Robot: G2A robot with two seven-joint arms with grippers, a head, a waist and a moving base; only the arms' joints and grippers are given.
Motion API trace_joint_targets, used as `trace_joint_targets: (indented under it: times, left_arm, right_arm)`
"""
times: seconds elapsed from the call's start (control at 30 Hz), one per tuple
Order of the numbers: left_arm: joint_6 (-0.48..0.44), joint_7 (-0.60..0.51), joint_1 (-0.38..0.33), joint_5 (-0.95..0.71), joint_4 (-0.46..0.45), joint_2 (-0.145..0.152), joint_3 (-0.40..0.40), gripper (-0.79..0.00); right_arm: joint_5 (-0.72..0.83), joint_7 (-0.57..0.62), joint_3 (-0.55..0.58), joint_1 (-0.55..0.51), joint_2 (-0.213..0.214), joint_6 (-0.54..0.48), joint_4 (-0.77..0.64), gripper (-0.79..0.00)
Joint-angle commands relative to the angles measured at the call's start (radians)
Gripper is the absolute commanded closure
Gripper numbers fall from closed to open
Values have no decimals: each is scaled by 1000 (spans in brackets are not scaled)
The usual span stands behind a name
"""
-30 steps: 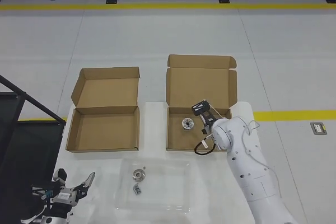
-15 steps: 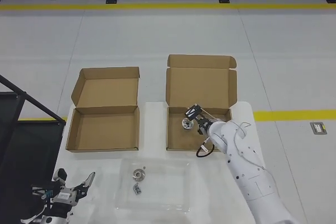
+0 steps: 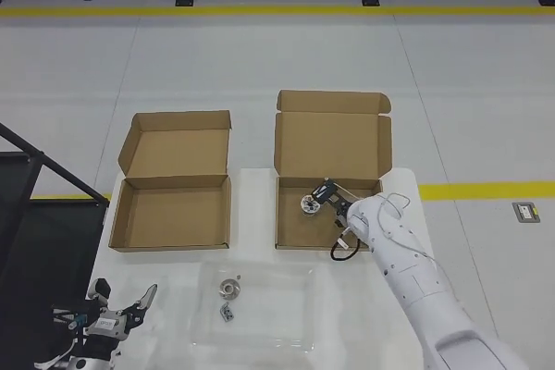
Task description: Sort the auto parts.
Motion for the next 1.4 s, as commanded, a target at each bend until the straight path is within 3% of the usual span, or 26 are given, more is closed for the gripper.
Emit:
trace_joint_targets:
  times: [0.0,0.03,0.17,0.43,0.57,0.7,0.8,0.9,1.0,1.37]
  left_arm:
    - [0,0,0,0,0,0,0,-785]
    - [0,0,0,0,0,0,0,-785]
    - [0,0,0,0,0,0,0,-785]
    - [0,0,0,0,0,0,0,-785]
    - [0,0,0,0,0,0,0,-785]
    - [0,0,0,0,0,0,0,-785]
    - [0,0,0,0,0,0,0,-785]
    - [0,0,0,0,0,0,0,-785]
    - [0,0,0,0,0,0,0,-785]
    - [0,0,0,0,0,0,0,-785]
  right_arm:
    - [2,-4,-2,8,-1,11,23,0]
    - [4,-5,-3,11,-2,16,31,-197]
    - [9,-20,0,17,-1,42,48,-354]
    - [16,-60,35,-41,19,92,-72,-376]
    - [18,-91,83,-168,46,73,-334,-379]
    - [7,-85,137,-387,76,18,-743,-391]
    - [0,-95,148,-526,89,-34,-986,-499]
    - [-11,-126,132,-606,96,-67,-1123,-785]
    - [-25,-159,101,-648,98,-88,-1192,-785]
    - [-25,-159,101,-648,98,-88,-1192,-785]
